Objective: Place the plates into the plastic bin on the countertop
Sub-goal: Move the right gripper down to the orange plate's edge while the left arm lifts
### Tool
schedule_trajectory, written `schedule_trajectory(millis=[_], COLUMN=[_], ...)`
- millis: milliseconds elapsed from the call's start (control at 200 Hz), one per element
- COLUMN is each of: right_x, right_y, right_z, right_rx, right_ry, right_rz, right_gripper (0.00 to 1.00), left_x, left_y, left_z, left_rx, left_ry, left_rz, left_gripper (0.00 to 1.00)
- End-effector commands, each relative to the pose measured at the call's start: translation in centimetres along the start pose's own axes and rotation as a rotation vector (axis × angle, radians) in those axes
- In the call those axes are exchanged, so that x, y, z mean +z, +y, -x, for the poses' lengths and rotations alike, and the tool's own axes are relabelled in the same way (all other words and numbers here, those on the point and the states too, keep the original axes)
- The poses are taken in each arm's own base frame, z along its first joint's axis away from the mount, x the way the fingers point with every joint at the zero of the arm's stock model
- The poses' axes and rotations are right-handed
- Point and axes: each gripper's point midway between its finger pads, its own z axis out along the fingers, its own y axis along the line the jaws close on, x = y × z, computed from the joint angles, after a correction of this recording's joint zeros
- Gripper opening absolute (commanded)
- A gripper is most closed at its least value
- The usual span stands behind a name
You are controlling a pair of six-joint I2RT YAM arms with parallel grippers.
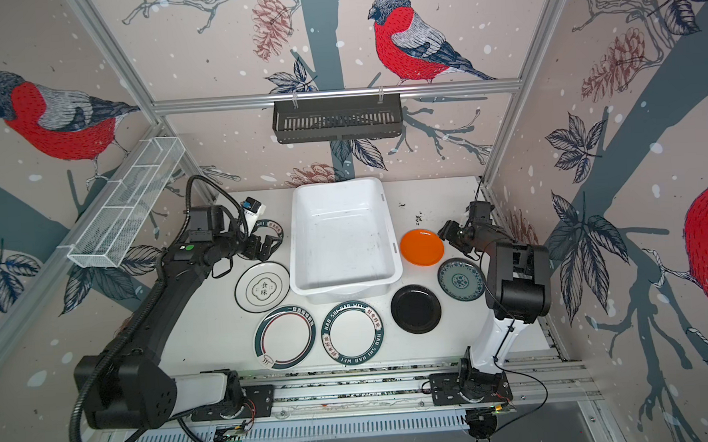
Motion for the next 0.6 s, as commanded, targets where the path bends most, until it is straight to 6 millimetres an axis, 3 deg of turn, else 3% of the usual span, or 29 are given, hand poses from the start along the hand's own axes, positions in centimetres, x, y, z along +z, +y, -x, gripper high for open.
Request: schedule_trajectory(millis=[0,595], right_x=[0.2,2.3], right_y=[-0.2,0.7], right_z=[-1.5,-4.5], right_rx=[-0.021,-0.007], right_ry=[0.063,0.182], right_rz=[0.005,0.091], right_gripper=[0.64,0.47], left_x=[0.0,0.1], left_y=[-0.7,-0.8], left_z=[0.3,0.9], left_rx=[0.007,-0.003], left_ry=[-0.001,-0.012], left_rz=[-0.037,-0.049], left_gripper=[0.98,0.98])
